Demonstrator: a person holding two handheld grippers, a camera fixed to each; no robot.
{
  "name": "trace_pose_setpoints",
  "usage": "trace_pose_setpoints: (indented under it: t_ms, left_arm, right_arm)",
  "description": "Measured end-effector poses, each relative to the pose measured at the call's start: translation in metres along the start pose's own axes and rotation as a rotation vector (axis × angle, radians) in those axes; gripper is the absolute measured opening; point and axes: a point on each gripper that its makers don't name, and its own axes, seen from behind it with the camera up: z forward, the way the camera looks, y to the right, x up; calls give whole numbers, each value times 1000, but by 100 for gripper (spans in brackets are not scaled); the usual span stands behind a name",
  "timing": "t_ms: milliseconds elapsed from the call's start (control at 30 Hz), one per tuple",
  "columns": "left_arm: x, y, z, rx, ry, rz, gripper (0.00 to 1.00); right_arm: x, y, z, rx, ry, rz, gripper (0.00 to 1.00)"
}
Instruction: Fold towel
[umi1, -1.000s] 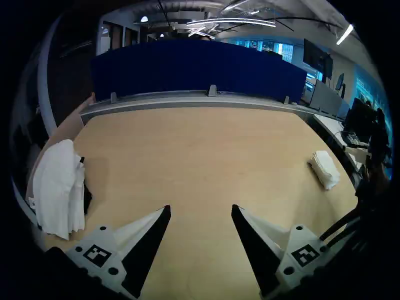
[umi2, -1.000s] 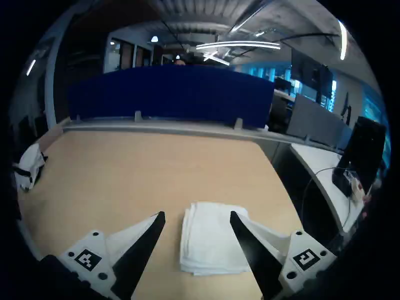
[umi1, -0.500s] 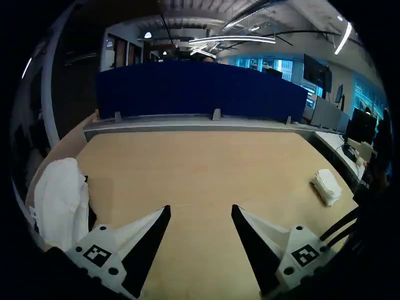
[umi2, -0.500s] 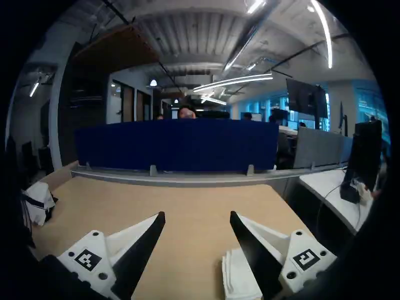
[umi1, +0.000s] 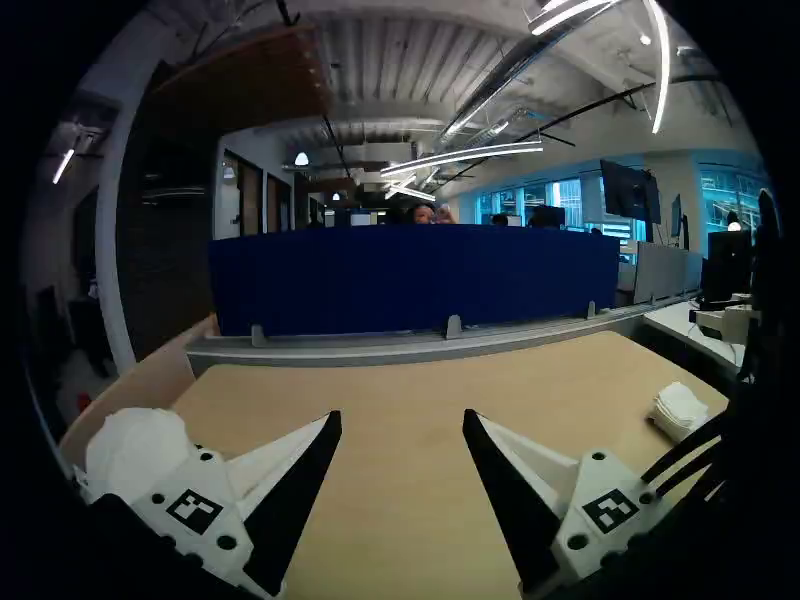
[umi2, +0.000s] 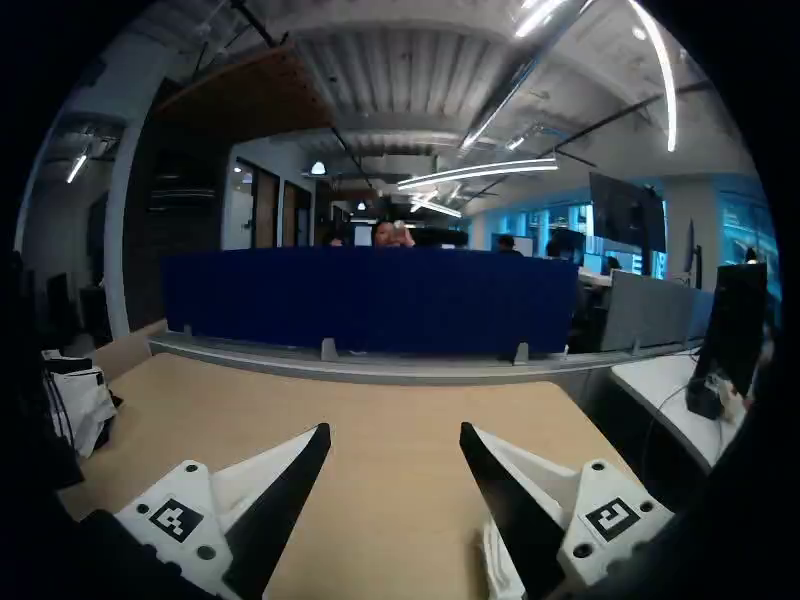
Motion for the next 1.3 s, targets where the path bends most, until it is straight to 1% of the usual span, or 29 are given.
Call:
trace_pose_setpoints:
  t_ms: [100,300,433,667,800,1067,1300]
  left_arm:
    - [4,-6,3,7,28,9,90]
    - [2,-18,8,26,57,0,90]
    - [-2,-27,10,41,78,8,90]
    - [-14,-35,15,49,111,38,90]
    - [-28,-40,18,61,122,43,90]
    - [-66,-54,27,91,137,65,90]
    - [-99,-65,36,111,148,46,90]
  right_arm:
    - [2,-10,-1,17,2,0,100]
    - [2,-22,-2,34,-4,27,100]
    - [4,-24,0,25,-5,47,100]
    - [5,-25,3,1,-7,66,100]
    - [1,-28,7,-8,-10,63,100]
    - [-18,-47,19,3,-24,36,100]
    - [-28,-63,28,20,-16,21,100]
